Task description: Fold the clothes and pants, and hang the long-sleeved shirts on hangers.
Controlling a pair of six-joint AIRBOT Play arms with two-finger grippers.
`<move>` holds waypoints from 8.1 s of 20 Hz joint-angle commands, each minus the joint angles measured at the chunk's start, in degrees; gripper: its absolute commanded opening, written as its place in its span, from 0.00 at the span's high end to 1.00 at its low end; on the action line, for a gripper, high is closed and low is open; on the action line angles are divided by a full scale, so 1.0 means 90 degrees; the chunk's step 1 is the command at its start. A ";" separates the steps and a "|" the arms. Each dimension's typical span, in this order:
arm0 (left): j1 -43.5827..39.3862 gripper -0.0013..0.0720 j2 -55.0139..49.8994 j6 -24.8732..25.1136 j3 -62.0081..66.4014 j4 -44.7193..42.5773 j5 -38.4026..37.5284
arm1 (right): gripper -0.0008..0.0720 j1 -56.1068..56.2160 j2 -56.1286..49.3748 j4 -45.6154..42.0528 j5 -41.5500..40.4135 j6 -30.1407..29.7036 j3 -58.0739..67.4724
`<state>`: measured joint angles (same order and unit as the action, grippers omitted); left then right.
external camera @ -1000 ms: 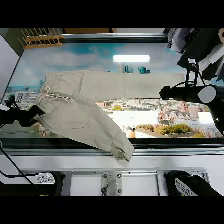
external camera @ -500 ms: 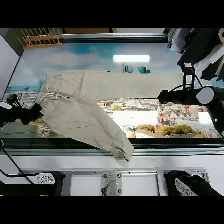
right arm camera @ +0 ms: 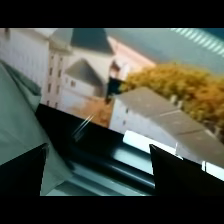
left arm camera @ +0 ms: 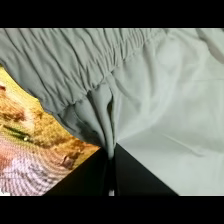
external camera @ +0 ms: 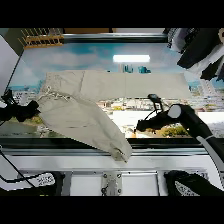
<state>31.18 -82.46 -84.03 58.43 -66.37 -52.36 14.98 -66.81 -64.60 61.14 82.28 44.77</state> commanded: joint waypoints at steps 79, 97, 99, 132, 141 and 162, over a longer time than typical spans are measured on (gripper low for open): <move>-0.0741 0.97 0.1309 0.0699 -0.0950 0.0039 -0.0277 | 0.20 -0.4551 0.0622 0.0923 -0.3874 0.2664 -0.2164; -0.0743 0.97 0.1173 0.0695 -0.0440 0.0051 -0.0214 | 0.98 -0.4558 0.0005 0.0491 -0.3269 0.1994 -0.0845; -0.0792 0.97 0.0753 0.0673 0.0670 0.0182 -0.0435 | 0.98 -0.4534 -0.0347 -0.0148 -0.2140 0.1996 0.0702; 0.0753 0.97 0.1644 0.2839 -0.2293 0.0155 -0.0347 | 0.15 -0.5127 0.1149 -0.1661 0.0447 -0.0214 -0.0913; 0.0753 0.97 0.1642 0.2841 -0.2295 0.0155 -0.0262 | 0.16 -0.5105 -0.0119 -0.0471 -0.0423 0.1054 0.1848; 0.0753 0.97 0.1642 0.2839 -0.2295 0.0155 -0.0180 | 0.98 -0.3959 -0.4061 0.0612 -0.2669 0.1054 0.3881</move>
<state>37.89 -67.68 -58.57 37.80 -64.84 -53.93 -20.93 -105.34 -56.34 36.34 92.36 79.53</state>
